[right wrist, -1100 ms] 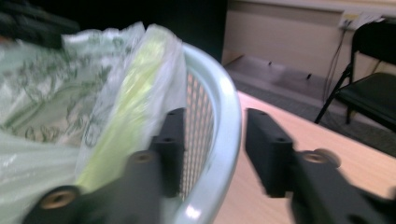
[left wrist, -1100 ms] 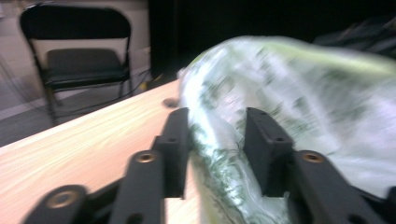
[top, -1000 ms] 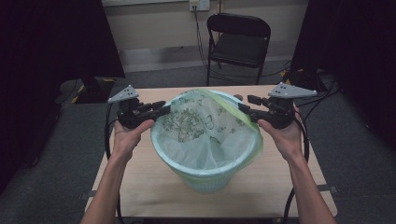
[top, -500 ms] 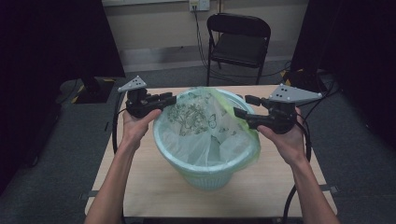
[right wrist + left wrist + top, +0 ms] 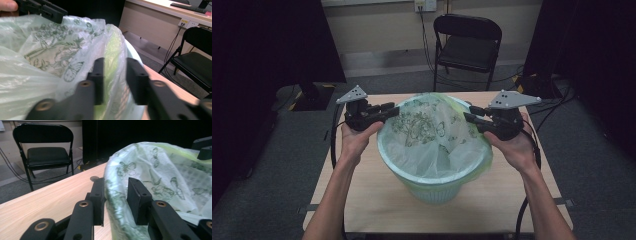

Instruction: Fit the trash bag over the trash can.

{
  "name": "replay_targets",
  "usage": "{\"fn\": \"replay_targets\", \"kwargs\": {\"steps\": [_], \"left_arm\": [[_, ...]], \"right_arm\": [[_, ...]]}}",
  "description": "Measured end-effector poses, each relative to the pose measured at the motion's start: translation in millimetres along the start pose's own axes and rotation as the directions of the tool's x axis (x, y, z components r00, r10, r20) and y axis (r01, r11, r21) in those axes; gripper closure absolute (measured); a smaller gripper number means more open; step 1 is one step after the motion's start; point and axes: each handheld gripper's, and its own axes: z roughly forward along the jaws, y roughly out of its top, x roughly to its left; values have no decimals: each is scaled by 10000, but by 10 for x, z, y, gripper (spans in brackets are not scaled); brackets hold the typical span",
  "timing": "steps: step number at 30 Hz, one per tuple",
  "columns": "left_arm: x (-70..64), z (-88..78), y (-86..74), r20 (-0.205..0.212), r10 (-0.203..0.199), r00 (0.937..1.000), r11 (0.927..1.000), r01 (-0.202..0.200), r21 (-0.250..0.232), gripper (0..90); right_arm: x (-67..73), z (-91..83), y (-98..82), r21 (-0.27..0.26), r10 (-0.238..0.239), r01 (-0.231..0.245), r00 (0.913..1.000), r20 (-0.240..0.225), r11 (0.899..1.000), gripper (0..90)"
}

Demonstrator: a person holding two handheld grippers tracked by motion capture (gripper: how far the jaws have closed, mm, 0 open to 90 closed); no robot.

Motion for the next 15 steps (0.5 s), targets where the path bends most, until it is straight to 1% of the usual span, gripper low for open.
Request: {"fn": "replay_targets", "kwargs": {"steps": [1, 2, 3, 5, 7, 9, 10, 12, 13, 15], "left_arm": [[2, 1, -2, 32, 30, 10000, 10000, -30, -9, 674], [-1, 3, -4, 33, 88, 10000, 10000, -89, 24, 677], [-2, 5, -3, 57, 146, 9999, 9999, -147, 31, 678], [-2, 8, -4, 67, 132, 9999, 9999, -132, -7, 683], [-1, 8, -7, 88, 137, 9999, 9999, -137, -17, 684], [-5, 19, -11, 139, 111, 9998, 9999, -110, -73, 684], [-8, 24, -11, 178, 120, 9998, 9999, -118, -117, 681], [-31, 37, -1, 79, 367, 9993, 9993, -366, -102, 674], [-37, 40, 7, 15, 417, 9991, 9991, -417, -68, 675], [-32, 44, 8, 20, 420, 9991, 9991, -420, -32, 676]], "right_arm": [[-8, 13, -5, 108, -56, 56, 10000, -56, 9999, 800], [-9, 22, -12, 161, -75, 75, 10000, 8, 9998, 886], [-11, 30, -18, 199, -122, 119, 9998, 129, 9997, 900], [-39, 37, -31, 102, 55, -57, 9998, 174, 9999, 900], [-99, 33, -54, -64, 197, -195, 9994, 293, 9998, 900], [-171, 32, -90, -218, 424, -414, 9979, 483, 9989, 900], [-226, 30, -129, -372, 607, -590, 9970, 473, 9976, 900], [-283, 23, -182, -641, 836, -804, 9953, 490, 9947, 900], [-294, 14, -201, -689, 881, -837, 9941, 638, 9941, 900], [-321, -2, -227, -790, 1041, -983, 9919, 728, 9920, 900]]}}
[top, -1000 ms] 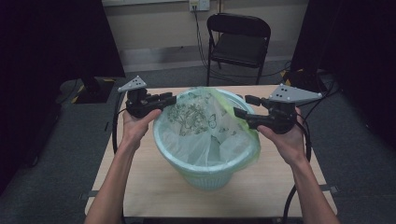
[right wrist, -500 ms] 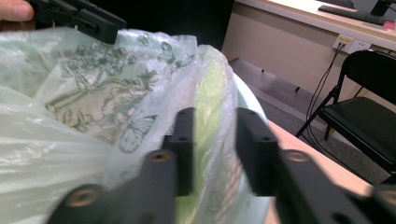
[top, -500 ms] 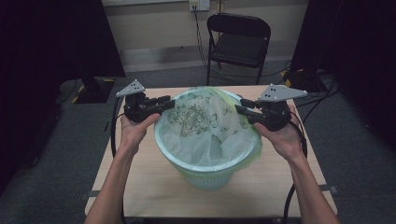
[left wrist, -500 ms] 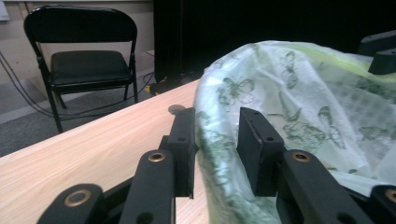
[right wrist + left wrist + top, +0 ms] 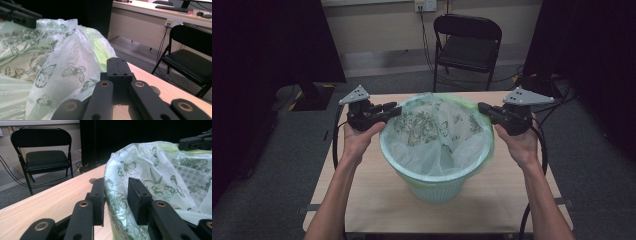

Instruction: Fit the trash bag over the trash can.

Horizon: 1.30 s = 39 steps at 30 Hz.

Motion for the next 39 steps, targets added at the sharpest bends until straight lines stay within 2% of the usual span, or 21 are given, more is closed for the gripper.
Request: {"fn": "replay_targets", "kwargs": {"steps": [3, 12, 15, 18, 25, 26, 27, 28, 29, 32, 35, 38, 39], "left_arm": [[5, -1, -2, 11, 0, 10000, 10000, 0, 36, 679], [20, 18, 0, 97, -77, 9999, 9999, 78, -66, 686], [32, 21, -1, 150, -55, 9999, 10000, 56, -72, 687], [44, 22, -4, 167, -89, 9998, 9999, 91, -86, 691], [71, 37, -6, 106, -198, 9997, 9996, 200, -220, 663], [67, 42, -7, 112, -207, 9997, 9995, 210, -220, 650], [68, 37, -8, 77, -234, 9997, 9995, 236, -187, 628], [74, 22, -9, 134, -347, 9993, 9991, 350, -241, 616], [83, 2, -8, 267, -460, 9986, 9983, 469, -335, 588], [64, -44, 19, 507, -427, 9978, 9972, 457, -587, 566], [30, -39, 29, 466, -273, 9985, 9987, 293, -424, 563], [24, -16, 7, 493, -242, 9985, 9993, 255, -272, 573], [27, -7, -2, 406, -247, 9989, 9994, 257, -251, 576]], "right_arm": [[-41, 4, -44, 199, 99, -104, 9996, 255, 9997, 900], [-152, 89, -263, -121, 922, -929, 9946, -484, 9956, 900], [-138, 112, -350, -237, 1095, -1113, 9917, -676, 9935, 900], [-81, 119, -398, -390, 976, -1005, 9929, -685, 9942, 900], [-40, 134, -508, -391, 1099, -1136, 9901, -871, 9928, 900], [-24, 140, -528, -367, 1121, -1155, 9901, -842, 9926, 900], [24, 164, -560, -114, 952, -965, 9918, -849, 9953, 900], [68, 177, -587, 156, 758, -750, 9951, -627, 9971, 900], [84, 164, -614, 34, 842, -842, 9942, -673, 9964, 900], [74, 137, -628, -31, 877, -882, 9936, -713, 9961, 900], [68, 154, -581, 105, 615, -610, 9964, -583, 9981, 900], [17, 164, -574, 137, 694, -688, 9960, -555, 9975, 894], [-1, 159, -573, 104, 753, -749, 9958, -524, 9971, 853]]}}
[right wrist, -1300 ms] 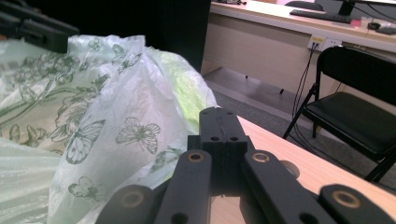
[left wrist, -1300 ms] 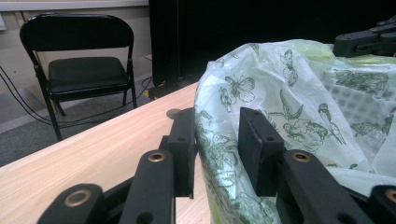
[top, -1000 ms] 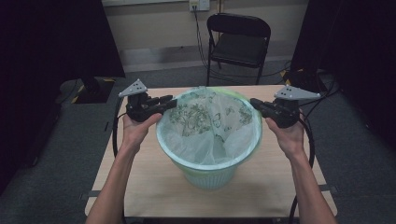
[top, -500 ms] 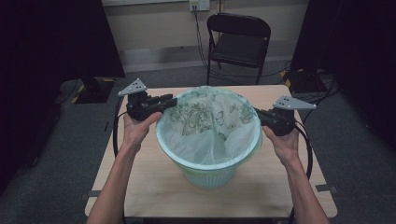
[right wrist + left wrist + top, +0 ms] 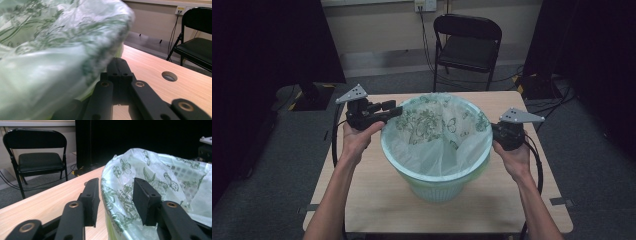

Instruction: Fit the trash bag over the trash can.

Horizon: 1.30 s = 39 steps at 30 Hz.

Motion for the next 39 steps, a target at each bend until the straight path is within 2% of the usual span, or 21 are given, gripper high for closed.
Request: {"fn": "replay_targets", "kwargs": {"steps": [2, 4, 6, 8, 9, 13, 17, 20, 23, 27, 29, 31, 33, 35, 39], "left_arm": [[3, 11, -12, 114, -67, 9999, 10000, 68, -28, 596], [9, 7, -15, 102, -49, 9999, 10000, 49, -15, 601], [26, -12, -20, 154, -152, 9998, 9998, 153, -89, 602], [30, -28, -30, 206, -202, 9996, 9997, 205, -134, 606], [32, -35, -35, 246, -144, 9996, 9998, 147, -126, 617], [33, -34, -49, 362, -228, 9991, 9997, 233, -120, 606], [20, -16, -65, 384, -223, 9990, 9997, 225, -49, 591], [6, 0, -82, 423, -302, 9987, 9995, 299, 77, 567], [8, -7, -87, 443, -356, 9984, 9994, 355, 46, 567], [-4, -11, -83, 359, -249, 9990, 9996, 244, 122, 568], [1, -5, -80, 384, -213, 9990, 9997, 207, 157, 568], [12, -3, -82, 468, -236, 9986, 9996, 228, 165, 568], [11, -7, -85, 465, -251, 9986, 9996, 244, 163, 568], [7, -17, -85, 474, -205, 9987, 9996, 197, 188, 567], [-28, -58, -96, 447, -301, 9985, 9995, 296, 131, 563]], "right_arm": [[-44, -36, 26, -116, 148, -147, 9998, 116, 9998, 695], [-75, -93, 67, -315, 256, -247, 9992, 302, 9992, 612], [-96, -141, 109, -193, 27, -12, 9970, 773, 9998, 548], [-134, -180, 143, -330, 162, -135, 9963, 841, 9994, 493], [-156, -210, 172, -469, 227, -179, 9944, 1028, 9987, 482], [-195, -258, 272, -666, 326, -243, 9915, 1262, 9975, 448], [-174, -276, 416, -892, 286, -186, 9932, 1126, 9958, 449], [-125, -255, 535, -924, 291, -227, 9972, 684, 9955, 449], [-47, -190, 634, -741, 56, -29, 9993, 361, 9972, 442], [55, -86, 790, -651, -277, 280, 9996, 57, 9975, 431], [91, -39, 881, -573, -565, 566, 9984, 19, 9968, 426], [158, 15, 1018, -453, -859, 849, 9961, -214, 9954, 425], [249, 74, 1146, -256, -1173, 1160, 9916, -549, 9929, 429], [346, 139, 1247, 3, -1342, 1352, 9843, -1144, 9908, 441], [556, 359, 1363, 646, -1379, 1574, 9612, -2389, 9854, 471]]}}
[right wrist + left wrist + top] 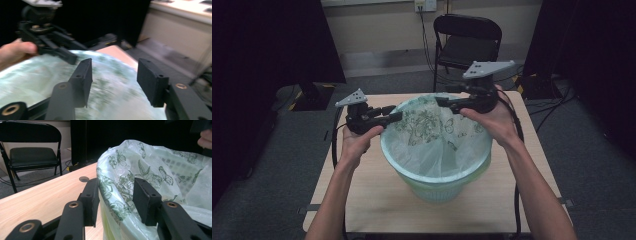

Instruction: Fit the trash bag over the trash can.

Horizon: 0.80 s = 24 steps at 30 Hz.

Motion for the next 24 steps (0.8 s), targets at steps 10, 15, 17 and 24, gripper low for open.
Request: {"fn": "replay_targets", "kwargs": {"steps": [10, 15, 17, 24], "left_arm": [[16, -76, -7, 186, -88, 9998, 9998, 91, -163, 557], [52, -60, -1, 133, -256, 9996, 9995, 259, -193, 551], [40, -70, 4, 53, -150, 9999, 9998, 151, -162, 550], [30, -67, 5, -3, -52, 10000, 10000, 52, -75, 522]], "right_arm": [[152, 655, 18, 2423, 397, 208, 9694, -2422, 9700, 562], [228, 915, 45, 3219, 369, 659, 9522, -3032, 9445, 552], [224, 1006, -9, 3658, 715, 539, 9445, -3208, 9291, 506], [217, 1195, -255, 4569, 908, 476, 9568, -2762, 8883, 316]]}}
